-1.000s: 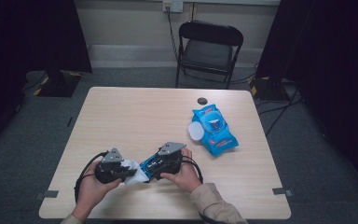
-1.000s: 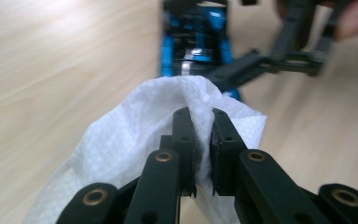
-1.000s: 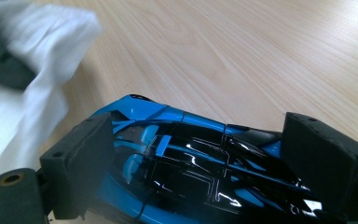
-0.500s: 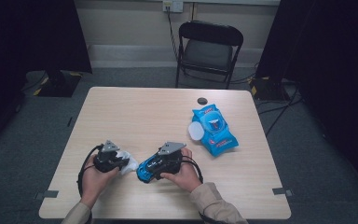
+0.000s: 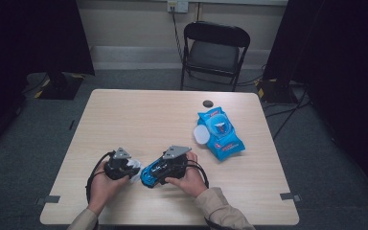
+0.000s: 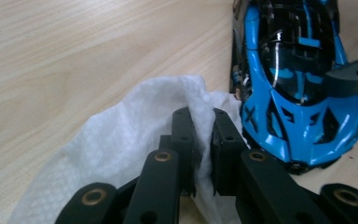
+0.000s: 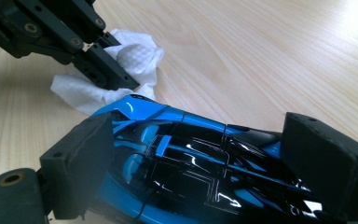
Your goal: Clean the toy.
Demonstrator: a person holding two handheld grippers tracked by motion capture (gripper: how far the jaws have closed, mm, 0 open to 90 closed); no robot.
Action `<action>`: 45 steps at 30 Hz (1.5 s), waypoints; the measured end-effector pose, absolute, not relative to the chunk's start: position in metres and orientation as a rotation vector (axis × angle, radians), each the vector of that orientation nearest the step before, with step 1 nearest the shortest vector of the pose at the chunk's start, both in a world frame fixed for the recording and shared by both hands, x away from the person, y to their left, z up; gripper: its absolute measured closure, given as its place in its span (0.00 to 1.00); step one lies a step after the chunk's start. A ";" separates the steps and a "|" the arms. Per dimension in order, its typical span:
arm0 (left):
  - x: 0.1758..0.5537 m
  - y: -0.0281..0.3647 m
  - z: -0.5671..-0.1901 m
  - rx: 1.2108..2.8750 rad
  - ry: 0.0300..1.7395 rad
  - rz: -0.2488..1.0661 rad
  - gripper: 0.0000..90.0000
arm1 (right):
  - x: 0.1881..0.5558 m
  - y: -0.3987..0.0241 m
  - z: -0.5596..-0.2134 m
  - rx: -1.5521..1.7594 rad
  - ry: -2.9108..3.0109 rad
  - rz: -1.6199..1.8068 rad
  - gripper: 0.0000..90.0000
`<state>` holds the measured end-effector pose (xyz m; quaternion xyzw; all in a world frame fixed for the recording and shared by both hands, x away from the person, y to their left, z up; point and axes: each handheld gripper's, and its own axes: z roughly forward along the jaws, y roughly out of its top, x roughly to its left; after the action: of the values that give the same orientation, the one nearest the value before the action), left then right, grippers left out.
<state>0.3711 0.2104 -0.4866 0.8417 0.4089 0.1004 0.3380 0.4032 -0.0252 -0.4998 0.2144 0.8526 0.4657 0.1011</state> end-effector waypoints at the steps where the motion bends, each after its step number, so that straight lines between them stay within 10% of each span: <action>1: 0.370 0.210 -0.487 2.194 1.062 0.255 0.91 | 0.403 -0.025 -0.500 0.632 2.519 1.376 0.11; 45: 0.342 0.207 -0.482 2.234 1.021 0.192 0.93 | 0.403 -0.026 -0.501 0.625 2.515 1.385 0.11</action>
<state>0.3421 0.2068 -0.4820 0.8552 0.3909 0.0735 0.3324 0.4029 -0.0255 -0.5005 0.2117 0.8515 0.4689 0.1014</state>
